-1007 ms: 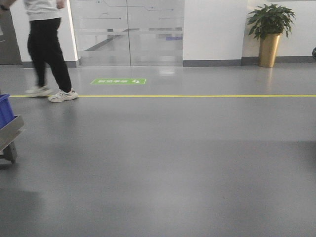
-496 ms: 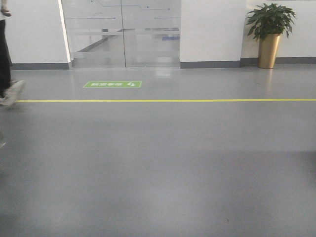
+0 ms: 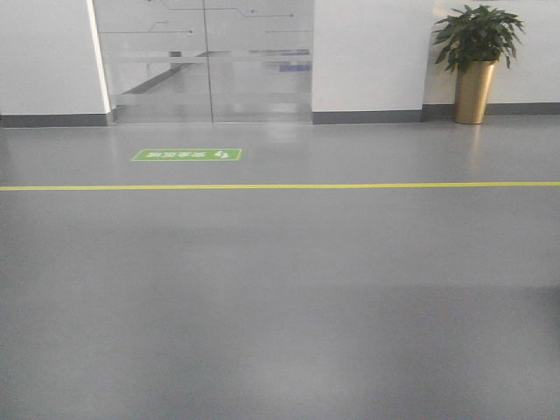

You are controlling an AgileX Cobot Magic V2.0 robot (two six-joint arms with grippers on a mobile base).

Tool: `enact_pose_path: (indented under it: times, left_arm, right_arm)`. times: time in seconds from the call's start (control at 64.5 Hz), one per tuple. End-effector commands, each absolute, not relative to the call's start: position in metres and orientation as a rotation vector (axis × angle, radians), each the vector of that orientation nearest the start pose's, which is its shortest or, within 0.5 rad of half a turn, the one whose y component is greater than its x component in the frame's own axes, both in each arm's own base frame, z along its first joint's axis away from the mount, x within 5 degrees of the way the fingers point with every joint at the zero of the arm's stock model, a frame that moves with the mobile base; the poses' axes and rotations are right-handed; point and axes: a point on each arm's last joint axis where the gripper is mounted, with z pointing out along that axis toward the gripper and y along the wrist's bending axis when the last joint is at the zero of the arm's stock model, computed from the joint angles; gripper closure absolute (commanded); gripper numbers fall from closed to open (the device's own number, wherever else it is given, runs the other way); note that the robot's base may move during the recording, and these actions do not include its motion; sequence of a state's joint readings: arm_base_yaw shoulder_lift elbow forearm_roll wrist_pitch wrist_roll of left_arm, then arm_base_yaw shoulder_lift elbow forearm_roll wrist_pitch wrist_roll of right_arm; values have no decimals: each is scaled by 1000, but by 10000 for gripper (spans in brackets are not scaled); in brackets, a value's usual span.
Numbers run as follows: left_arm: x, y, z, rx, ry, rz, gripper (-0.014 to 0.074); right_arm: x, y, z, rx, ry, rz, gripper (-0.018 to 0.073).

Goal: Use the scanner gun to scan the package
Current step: 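Turn the base and pull up alongside the carpeted work table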

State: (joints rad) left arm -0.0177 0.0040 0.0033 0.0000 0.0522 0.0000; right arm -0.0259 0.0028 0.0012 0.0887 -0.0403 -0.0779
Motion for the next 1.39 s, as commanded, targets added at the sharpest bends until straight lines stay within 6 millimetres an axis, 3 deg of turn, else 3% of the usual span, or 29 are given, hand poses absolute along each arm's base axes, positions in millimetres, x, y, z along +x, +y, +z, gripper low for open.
enact_pose_path:
  times: [0.0, 1.379]
  left_arm:
    - [56, -1, 210, 10, 1519, -10, 707]
    - [56, -1, 210, 10, 1519, -10, 707]
  right_arm:
    - [55, -2, 219, 28, 1424, -21, 721]
    - [55, -2, 219, 28, 1424, -21, 721]
